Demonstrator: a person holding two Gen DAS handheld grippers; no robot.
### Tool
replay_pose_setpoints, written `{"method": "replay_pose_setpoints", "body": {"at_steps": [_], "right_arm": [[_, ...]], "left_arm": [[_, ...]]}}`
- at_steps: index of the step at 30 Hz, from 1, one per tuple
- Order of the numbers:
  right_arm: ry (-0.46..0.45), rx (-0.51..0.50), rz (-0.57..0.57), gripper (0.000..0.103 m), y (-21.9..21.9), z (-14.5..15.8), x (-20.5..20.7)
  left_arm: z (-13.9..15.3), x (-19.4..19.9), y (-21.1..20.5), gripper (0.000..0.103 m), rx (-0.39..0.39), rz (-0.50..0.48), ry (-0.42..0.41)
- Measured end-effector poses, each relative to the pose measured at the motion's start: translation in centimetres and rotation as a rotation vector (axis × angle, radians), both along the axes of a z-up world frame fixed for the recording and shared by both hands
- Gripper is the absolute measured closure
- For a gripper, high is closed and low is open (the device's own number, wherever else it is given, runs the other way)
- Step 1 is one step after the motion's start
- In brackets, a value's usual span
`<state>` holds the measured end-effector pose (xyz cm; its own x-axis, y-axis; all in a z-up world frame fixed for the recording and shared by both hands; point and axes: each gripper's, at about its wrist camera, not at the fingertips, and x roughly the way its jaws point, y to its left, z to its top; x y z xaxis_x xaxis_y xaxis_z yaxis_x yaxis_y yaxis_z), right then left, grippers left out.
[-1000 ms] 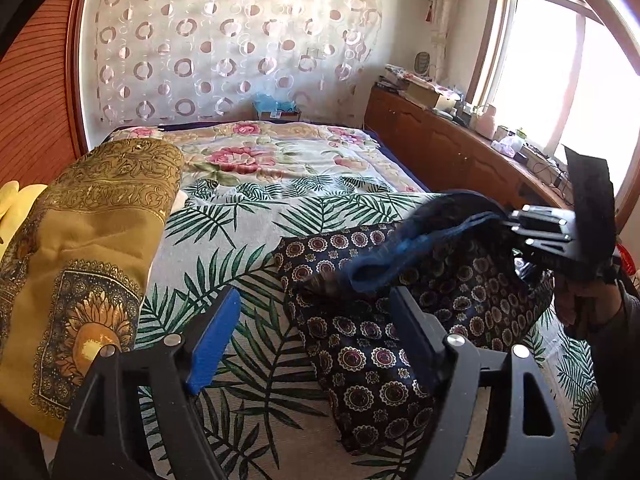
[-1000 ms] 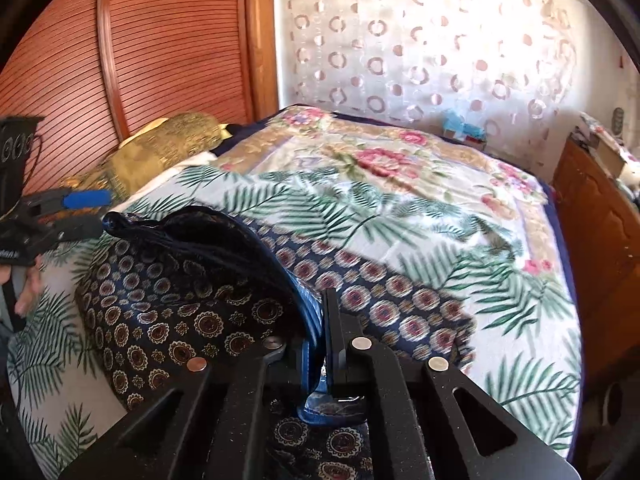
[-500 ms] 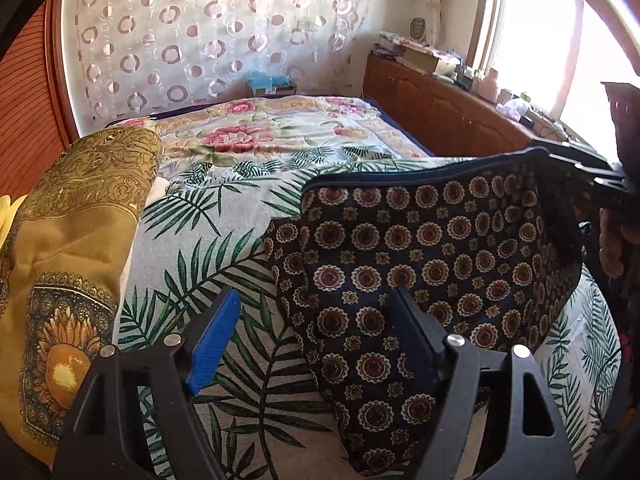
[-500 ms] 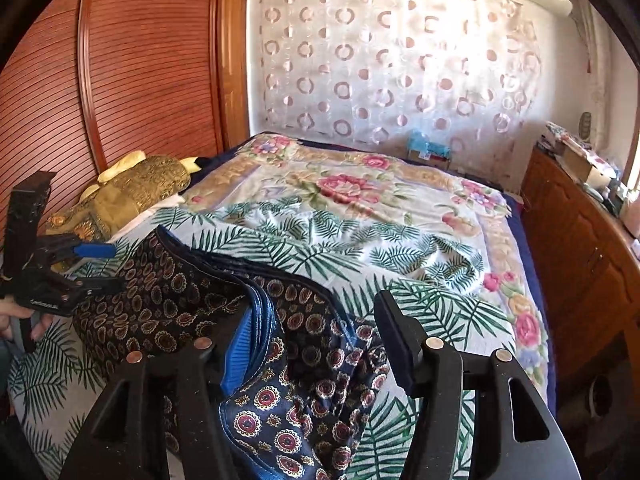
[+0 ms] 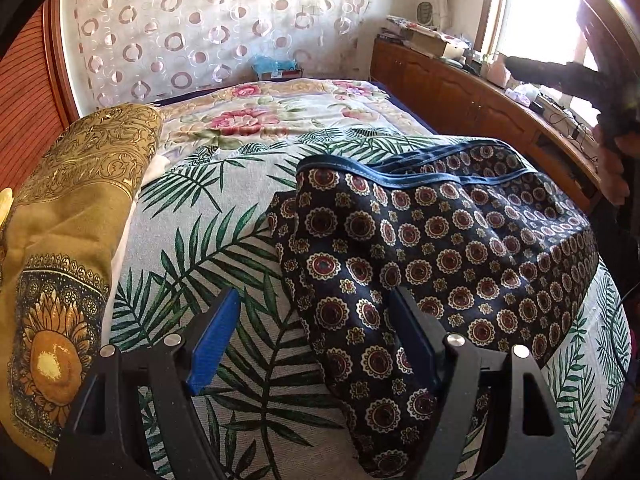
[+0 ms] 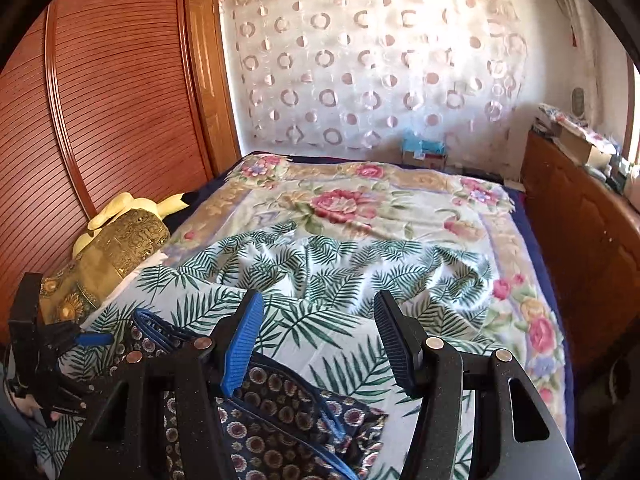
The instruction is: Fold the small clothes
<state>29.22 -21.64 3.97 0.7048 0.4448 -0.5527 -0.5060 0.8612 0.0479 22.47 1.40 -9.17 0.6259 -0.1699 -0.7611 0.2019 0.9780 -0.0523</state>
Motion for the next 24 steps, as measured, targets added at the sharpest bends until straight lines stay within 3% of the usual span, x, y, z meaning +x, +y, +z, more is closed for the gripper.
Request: {"method": "replay_pose_setpoints", "body": {"at_steps": [6, 11, 19, 22, 24], "right_arm": [[0.013, -0.087, 0.026, 0.043, -0.5, -1.6, -3.5], [0.104, -0.104, 0.005, 0.044, -3.0, -4.2, -5.3], [0.202, -0.007, -0.024, 0.044, -6.8, -5.5, -7.0], [0.214, 0.016, -0.015, 0.054, -7.0, -5.8, -7.3], [0.219, 0.012, -0.002, 0.068, -7.1, -6.1, -7.4]], "left_arm": [[0.5, 0.0, 0.1, 0.026, -0.002, 0.003, -0.027], [1.6, 0.7, 0.0, 0.027, -0.003, -0.015, -0.052], [1.3, 2.1, -0.8, 0.050, -0.016, -0.053, -0.040], [0.6, 2.5, -1.0, 0.053, -0.002, -0.054, -0.025], [0.3, 2.8, -0.9, 0.053, 0.006, -0.042, -0.022]]}}
